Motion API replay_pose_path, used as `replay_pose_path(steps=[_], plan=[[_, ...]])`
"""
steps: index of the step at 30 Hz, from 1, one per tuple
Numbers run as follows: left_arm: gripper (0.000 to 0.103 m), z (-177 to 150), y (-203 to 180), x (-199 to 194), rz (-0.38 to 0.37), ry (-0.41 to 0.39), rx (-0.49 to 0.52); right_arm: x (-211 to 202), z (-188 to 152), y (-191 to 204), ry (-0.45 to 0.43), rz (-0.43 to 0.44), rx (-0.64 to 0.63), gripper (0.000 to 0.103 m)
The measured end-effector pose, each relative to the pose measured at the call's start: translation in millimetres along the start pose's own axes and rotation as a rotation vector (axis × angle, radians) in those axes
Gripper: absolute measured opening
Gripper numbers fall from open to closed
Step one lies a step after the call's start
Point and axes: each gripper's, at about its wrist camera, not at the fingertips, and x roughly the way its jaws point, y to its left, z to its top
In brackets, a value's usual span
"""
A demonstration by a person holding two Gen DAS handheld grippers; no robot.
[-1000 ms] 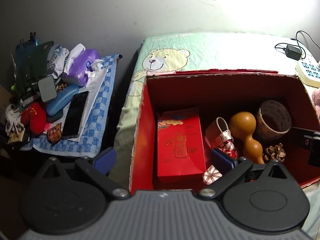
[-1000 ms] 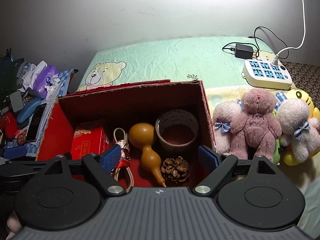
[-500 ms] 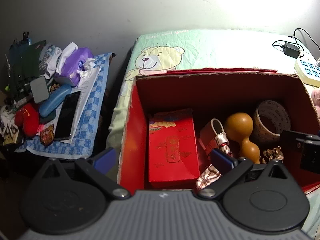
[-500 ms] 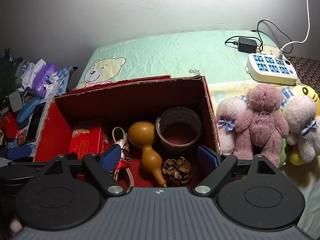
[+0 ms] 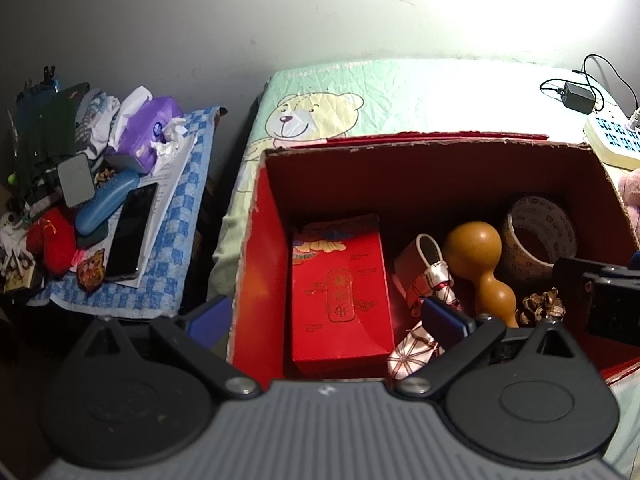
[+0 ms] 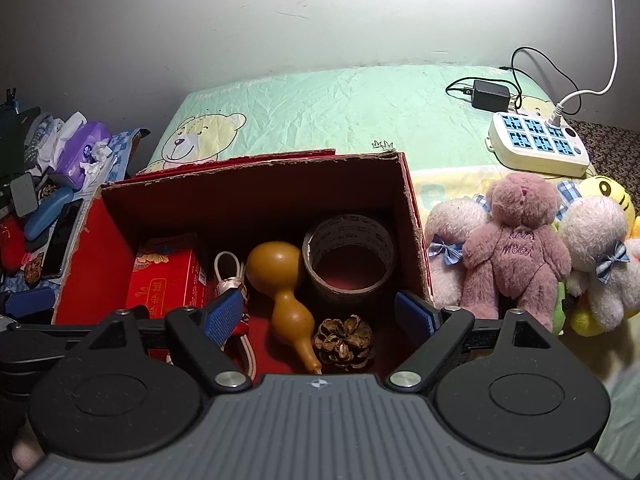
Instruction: Organize objects
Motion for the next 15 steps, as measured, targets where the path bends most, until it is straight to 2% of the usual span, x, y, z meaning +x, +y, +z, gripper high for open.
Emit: replay_pose_path(steps=[15], plan=[[0.101,-4.4,-5.6,-1.2,-0.033,-0.006,0.006,-1.2,-2.3,-1.1,-0.009,-0.012,-0.001,0.085]])
